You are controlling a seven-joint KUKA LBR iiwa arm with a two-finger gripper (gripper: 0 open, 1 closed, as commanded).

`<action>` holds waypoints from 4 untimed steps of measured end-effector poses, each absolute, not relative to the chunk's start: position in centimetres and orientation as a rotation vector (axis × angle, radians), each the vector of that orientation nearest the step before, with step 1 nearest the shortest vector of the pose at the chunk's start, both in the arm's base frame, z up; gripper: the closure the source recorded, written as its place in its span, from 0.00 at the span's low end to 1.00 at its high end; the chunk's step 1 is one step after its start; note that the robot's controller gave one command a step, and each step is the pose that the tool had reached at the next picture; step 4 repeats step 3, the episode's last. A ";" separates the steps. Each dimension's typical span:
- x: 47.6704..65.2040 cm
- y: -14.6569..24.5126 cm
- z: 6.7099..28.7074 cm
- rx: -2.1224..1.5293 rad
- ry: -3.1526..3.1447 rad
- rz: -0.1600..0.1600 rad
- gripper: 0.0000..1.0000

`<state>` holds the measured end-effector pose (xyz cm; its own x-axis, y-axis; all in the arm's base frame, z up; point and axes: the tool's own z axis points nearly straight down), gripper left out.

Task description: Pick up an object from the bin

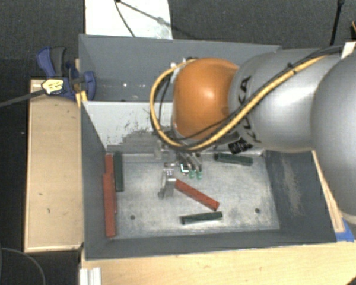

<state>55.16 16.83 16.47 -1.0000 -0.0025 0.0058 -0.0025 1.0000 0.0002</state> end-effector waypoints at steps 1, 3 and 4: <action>57.5 9.6 6.7 -0.088 -3.136 0.005 0.00; 57.4 12.8 20.9 -0.083 -3.151 -0.006 1.00; 57.4 12.8 20.9 -0.083 -3.151 -0.006 1.00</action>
Offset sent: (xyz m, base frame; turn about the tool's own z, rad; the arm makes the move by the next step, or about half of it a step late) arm 0.0236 -0.0682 -0.0933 0.0517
